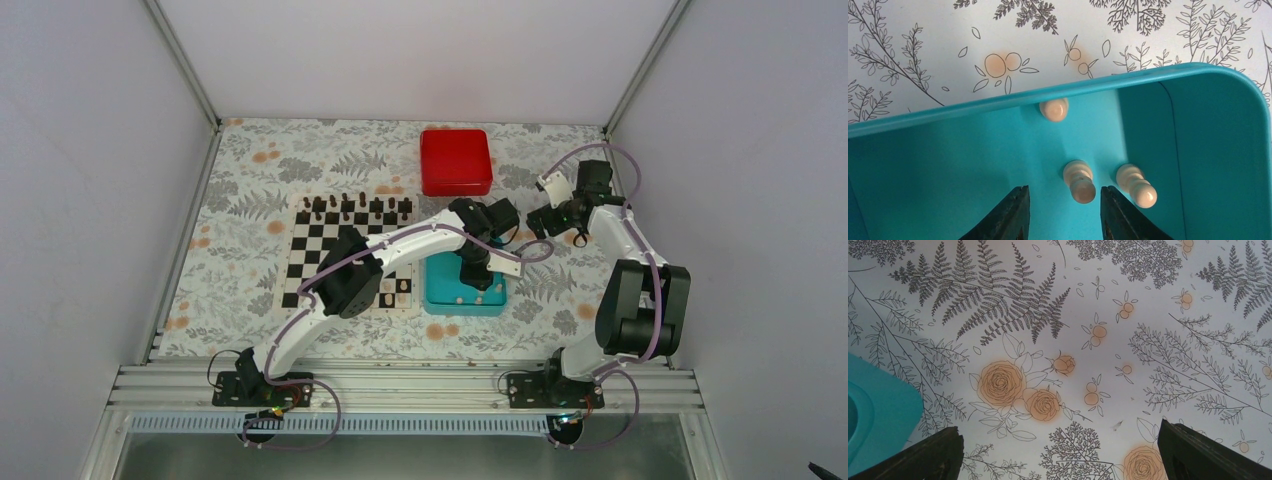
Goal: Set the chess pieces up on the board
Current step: Pick up the chess piece from the storage box.
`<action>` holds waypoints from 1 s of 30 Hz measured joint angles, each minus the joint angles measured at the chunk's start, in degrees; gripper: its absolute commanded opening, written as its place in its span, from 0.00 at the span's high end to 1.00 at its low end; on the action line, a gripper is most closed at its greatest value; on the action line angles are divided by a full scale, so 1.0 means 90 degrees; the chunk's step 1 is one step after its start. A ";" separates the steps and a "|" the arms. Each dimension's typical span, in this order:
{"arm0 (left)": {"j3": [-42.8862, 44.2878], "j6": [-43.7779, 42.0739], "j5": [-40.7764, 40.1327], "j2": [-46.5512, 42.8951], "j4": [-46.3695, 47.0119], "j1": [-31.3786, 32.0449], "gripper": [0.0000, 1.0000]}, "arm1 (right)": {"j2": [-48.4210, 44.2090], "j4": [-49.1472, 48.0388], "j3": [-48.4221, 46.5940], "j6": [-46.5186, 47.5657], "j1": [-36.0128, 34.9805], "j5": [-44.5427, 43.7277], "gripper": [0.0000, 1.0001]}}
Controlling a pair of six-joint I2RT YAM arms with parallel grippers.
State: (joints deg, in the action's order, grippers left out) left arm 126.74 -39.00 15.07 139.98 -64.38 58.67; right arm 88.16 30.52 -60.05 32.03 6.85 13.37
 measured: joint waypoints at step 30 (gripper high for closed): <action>-0.0007 -0.0075 -0.0129 0.0029 0.0029 0.0085 0.64 | 0.0034 0.0044 0.0083 0.0010 0.0000 0.0107 0.00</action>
State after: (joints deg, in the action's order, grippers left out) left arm 126.67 -39.68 13.91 140.25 -64.12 59.44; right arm 88.47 30.92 -59.31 32.12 6.85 14.33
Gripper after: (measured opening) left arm 0.360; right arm 0.999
